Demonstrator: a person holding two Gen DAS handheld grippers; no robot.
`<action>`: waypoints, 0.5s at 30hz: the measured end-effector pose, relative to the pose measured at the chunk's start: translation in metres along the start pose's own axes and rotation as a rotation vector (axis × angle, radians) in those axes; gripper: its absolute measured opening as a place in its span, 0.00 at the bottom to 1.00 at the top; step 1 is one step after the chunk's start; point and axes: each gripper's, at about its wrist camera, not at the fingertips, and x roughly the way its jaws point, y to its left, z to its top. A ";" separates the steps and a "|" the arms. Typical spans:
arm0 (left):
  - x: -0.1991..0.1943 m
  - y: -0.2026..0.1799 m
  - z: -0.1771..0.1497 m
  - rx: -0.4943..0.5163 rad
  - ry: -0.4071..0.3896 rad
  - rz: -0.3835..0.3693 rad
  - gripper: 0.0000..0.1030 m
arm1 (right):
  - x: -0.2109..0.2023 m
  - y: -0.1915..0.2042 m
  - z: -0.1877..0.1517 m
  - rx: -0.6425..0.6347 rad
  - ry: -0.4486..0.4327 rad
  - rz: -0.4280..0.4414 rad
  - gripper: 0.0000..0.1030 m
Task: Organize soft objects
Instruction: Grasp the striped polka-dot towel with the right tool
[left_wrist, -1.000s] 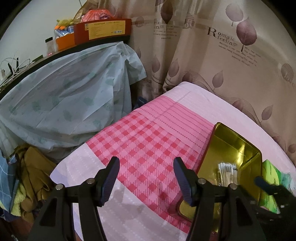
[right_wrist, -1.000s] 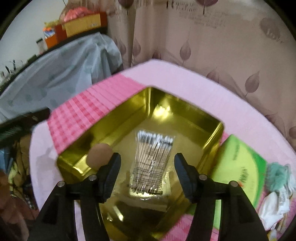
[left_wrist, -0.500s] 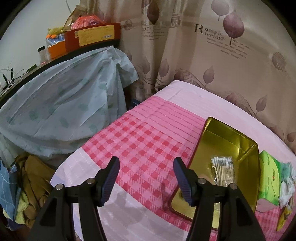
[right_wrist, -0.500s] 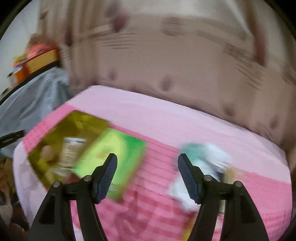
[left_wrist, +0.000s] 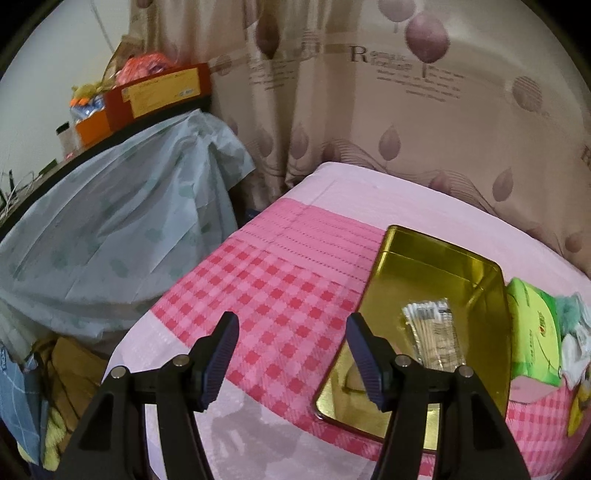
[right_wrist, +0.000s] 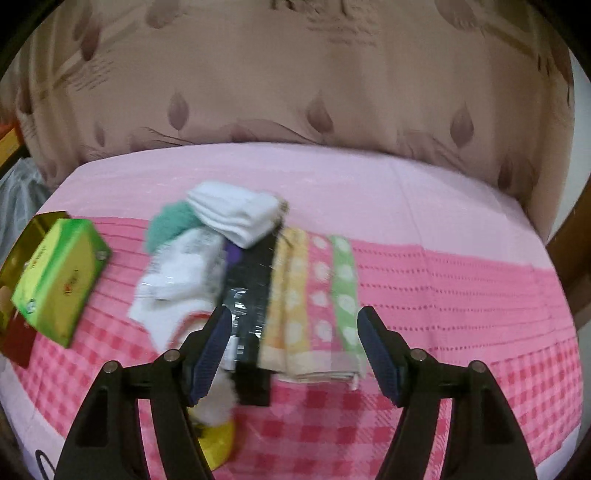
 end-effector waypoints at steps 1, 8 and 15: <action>-0.001 -0.003 -0.001 0.011 -0.005 -0.004 0.60 | 0.004 -0.004 -0.001 0.011 0.004 -0.002 0.66; -0.021 -0.029 -0.010 0.112 -0.040 -0.056 0.60 | 0.036 -0.025 0.001 0.059 0.035 -0.008 0.65; -0.040 -0.074 -0.027 0.201 -0.026 -0.162 0.60 | 0.053 -0.031 0.001 0.033 0.024 0.004 0.63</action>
